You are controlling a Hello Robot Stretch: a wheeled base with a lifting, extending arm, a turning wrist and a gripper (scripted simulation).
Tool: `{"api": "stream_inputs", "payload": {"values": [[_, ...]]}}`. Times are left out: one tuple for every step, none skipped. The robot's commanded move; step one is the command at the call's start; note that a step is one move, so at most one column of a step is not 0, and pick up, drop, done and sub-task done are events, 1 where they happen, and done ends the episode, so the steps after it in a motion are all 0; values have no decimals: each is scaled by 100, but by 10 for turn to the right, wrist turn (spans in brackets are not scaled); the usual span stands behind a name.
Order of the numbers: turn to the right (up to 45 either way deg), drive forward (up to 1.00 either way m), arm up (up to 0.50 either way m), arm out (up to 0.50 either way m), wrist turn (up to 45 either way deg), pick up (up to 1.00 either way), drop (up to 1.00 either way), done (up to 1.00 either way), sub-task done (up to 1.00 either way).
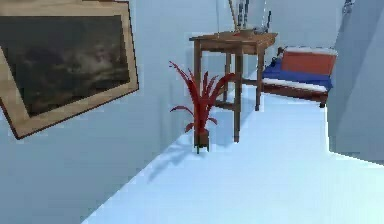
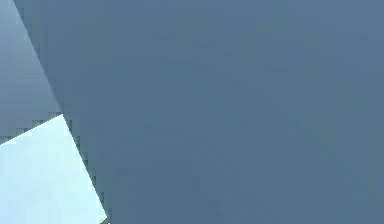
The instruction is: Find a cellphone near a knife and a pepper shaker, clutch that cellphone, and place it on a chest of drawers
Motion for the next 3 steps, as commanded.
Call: {"api": "stream_inputs", "payload": {"values": [[-450, 0, 0, 0, 0, 0, 0, 0, 0], [-450, 0, 0, 0, 0, 0, 0, 0, 0], [-330, 0, 0, 0, 0, 0, 0, 0, 0]]}}
